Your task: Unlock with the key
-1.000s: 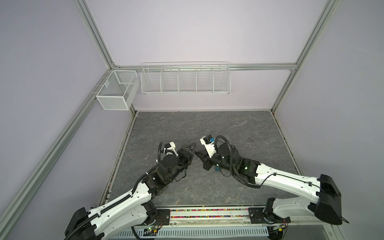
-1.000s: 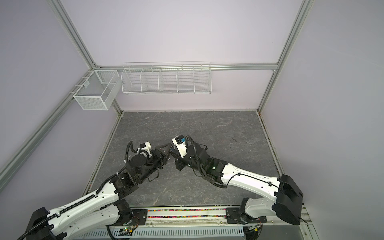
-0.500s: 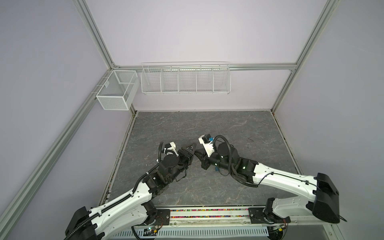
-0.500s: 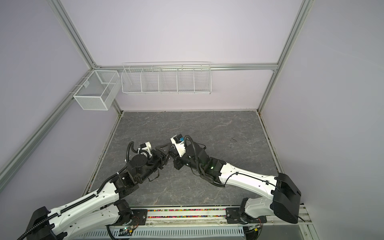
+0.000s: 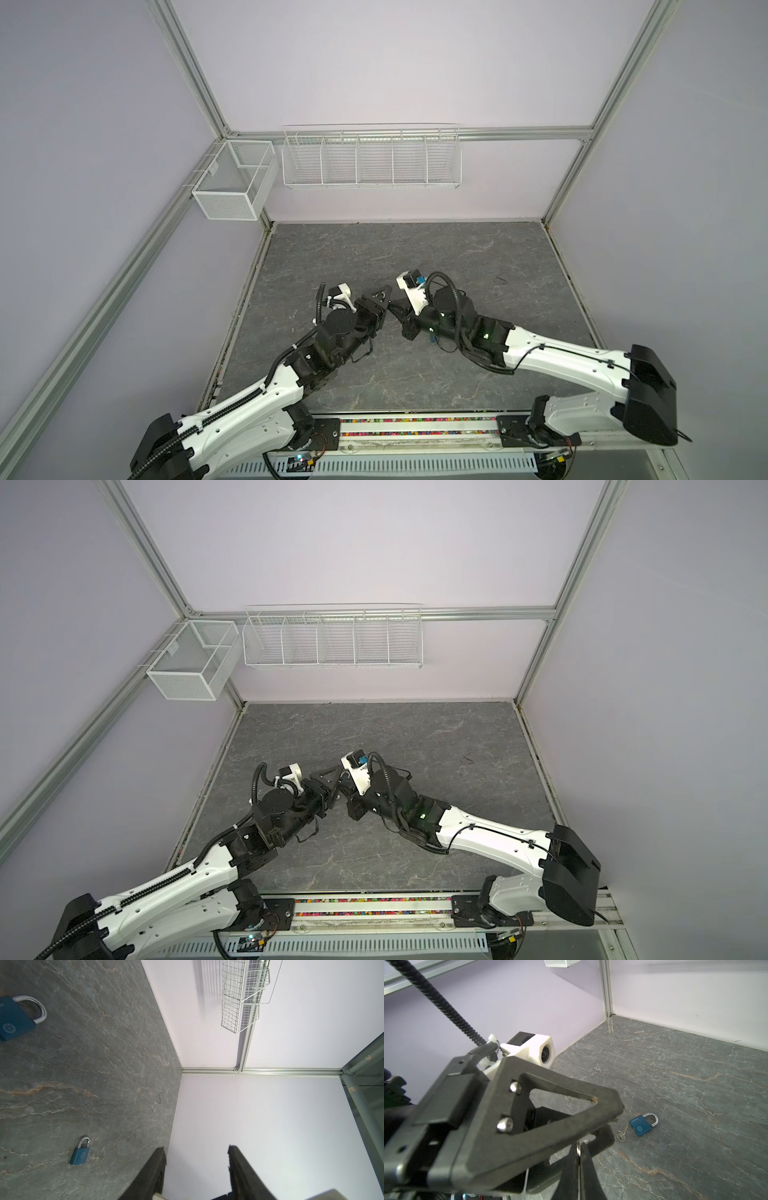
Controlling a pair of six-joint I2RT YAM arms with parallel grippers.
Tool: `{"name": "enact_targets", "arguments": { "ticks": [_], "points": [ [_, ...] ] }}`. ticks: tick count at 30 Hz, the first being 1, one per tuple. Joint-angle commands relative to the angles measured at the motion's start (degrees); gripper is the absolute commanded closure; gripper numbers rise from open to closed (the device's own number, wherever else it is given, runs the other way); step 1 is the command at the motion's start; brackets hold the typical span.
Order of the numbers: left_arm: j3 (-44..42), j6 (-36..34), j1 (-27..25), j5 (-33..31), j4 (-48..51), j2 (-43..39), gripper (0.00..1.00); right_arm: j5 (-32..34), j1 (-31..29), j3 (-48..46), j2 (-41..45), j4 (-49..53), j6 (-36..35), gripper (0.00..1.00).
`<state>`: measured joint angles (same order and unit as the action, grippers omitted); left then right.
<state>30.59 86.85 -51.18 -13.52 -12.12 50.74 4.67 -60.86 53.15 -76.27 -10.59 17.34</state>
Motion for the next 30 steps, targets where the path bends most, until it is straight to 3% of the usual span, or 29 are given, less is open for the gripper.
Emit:
{"name": "enact_targets", "arguments": {
  "ticks": [1,15,30],
  "points": [
    [-0.2,1.0,-0.3,-1.9,0.0,-1.2,0.53,0.7,-0.3,-1.4,2.4,-1.3,-0.6,0.94],
    [-0.3,1.0,-0.2,-2.8,0.9,-2.2,0.68,0.4,-0.3,-1.8,2.7,-1.2,-1.1,0.94],
    [-0.6,0.6,-0.2,-3.8,1.8,-2.6,0.94,0.9,-0.2,-1.6,3.0,-0.7,-2.0,0.94]
  ]
}}
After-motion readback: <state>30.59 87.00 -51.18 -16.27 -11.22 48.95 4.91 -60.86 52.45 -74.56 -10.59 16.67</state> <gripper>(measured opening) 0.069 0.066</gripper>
